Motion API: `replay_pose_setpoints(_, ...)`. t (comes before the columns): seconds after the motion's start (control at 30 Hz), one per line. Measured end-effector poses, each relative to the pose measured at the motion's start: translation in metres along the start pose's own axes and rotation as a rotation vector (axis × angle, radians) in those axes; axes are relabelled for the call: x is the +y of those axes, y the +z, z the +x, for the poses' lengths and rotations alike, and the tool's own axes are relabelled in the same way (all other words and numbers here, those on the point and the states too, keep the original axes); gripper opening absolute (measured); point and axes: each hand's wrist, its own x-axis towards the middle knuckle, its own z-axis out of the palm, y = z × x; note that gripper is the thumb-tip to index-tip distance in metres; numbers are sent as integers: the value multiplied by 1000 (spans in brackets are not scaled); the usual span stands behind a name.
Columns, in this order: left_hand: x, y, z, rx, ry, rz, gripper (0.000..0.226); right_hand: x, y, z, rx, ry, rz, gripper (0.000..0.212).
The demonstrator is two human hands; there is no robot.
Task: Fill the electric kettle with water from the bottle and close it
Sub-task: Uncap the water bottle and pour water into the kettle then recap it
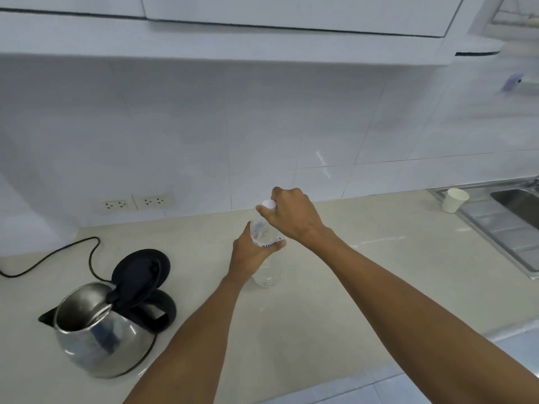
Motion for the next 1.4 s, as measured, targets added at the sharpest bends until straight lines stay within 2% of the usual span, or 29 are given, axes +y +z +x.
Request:
replay_pose_setpoints(0.2,13,-35,-53,-16,48,-129,68,-53,-32,-31,16,-66,-189,52)
replay_pose_setpoints(0.33,17,-66,-100,-23,99,-169,51,-94,-47,-60,-33,-139,-216,46)
replay_pose_setpoints(0.5,13,-114,-161,58,144,-223,67,-152,-71,-91,-83,-266,-206,53)
replay_pose_setpoints(0.77,-8,-209,-220,165,243,-108,73,-225,-74,-124,-191,-397,-106,54)
replay_pose_setpoints(0.97,-29,-286,-240,105,225,3,64,-262,-58,-125,-359,-532,47,31)
replay_pose_setpoints(1.03,-36,-307,-244,90,206,43,64,-271,-57,-122,-431,-568,55,30)
replay_pose_setpoints(1.13,-47,-332,-245,94,186,86,70,-286,-45,-118,-502,-464,125,40)
replay_pose_setpoints(1.2,-51,-345,-244,96,172,123,74,-299,-30,-118,-489,-329,139,54)
replay_pose_setpoints(1.27,-54,-356,-243,80,162,168,75,-311,-18,-119,-455,-274,151,60)
replay_pose_setpoints(1.33,-56,-363,-243,61,157,202,77,-317,-12,-116,-458,-297,147,57)
replay_pose_setpoints(1.4,-58,-370,-243,43,155,224,83,-317,-11,-111,-521,-353,178,46)
